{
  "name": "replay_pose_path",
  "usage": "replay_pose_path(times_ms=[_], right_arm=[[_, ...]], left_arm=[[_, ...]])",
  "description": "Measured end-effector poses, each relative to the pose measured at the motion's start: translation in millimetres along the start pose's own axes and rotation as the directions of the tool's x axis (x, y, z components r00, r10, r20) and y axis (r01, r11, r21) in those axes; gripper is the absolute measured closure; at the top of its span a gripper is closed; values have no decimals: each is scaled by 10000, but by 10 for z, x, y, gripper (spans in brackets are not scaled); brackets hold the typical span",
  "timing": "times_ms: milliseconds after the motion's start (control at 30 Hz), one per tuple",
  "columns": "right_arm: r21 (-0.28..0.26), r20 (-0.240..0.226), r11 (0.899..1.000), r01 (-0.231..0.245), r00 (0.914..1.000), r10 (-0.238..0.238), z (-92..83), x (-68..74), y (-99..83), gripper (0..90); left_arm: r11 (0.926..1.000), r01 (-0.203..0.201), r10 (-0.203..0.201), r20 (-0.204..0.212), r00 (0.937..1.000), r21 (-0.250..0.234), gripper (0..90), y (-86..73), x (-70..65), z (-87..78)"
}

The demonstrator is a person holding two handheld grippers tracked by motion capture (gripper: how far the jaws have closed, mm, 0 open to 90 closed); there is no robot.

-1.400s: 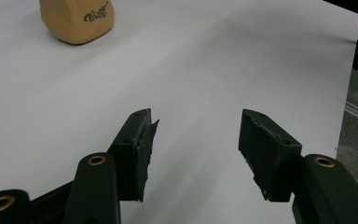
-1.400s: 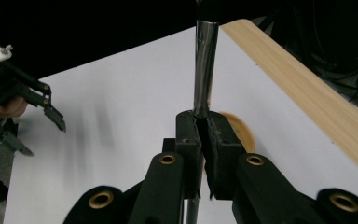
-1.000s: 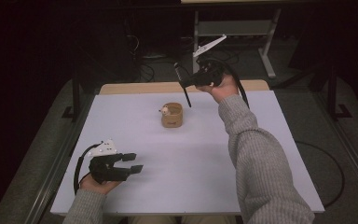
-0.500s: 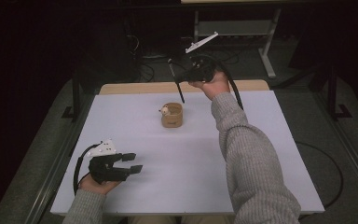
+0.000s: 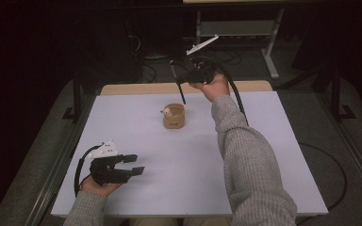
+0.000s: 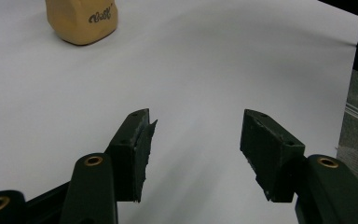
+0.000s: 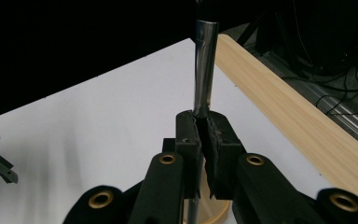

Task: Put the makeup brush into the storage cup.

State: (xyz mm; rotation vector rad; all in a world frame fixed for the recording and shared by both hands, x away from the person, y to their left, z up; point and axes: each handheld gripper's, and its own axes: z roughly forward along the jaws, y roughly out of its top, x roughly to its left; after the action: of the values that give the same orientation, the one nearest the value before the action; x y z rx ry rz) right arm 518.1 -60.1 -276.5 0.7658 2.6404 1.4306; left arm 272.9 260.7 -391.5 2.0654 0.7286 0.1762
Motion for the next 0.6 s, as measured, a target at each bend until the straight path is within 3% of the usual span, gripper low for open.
replay_pose_path(times_ms=[600], right_arm=[[36, -21, 9996, -263, 9997, 263, 308, -41, -67, 835]], left_arm=[[10000, 5, -6, -84, 10000, -54, 412, -3, -3, -17]])
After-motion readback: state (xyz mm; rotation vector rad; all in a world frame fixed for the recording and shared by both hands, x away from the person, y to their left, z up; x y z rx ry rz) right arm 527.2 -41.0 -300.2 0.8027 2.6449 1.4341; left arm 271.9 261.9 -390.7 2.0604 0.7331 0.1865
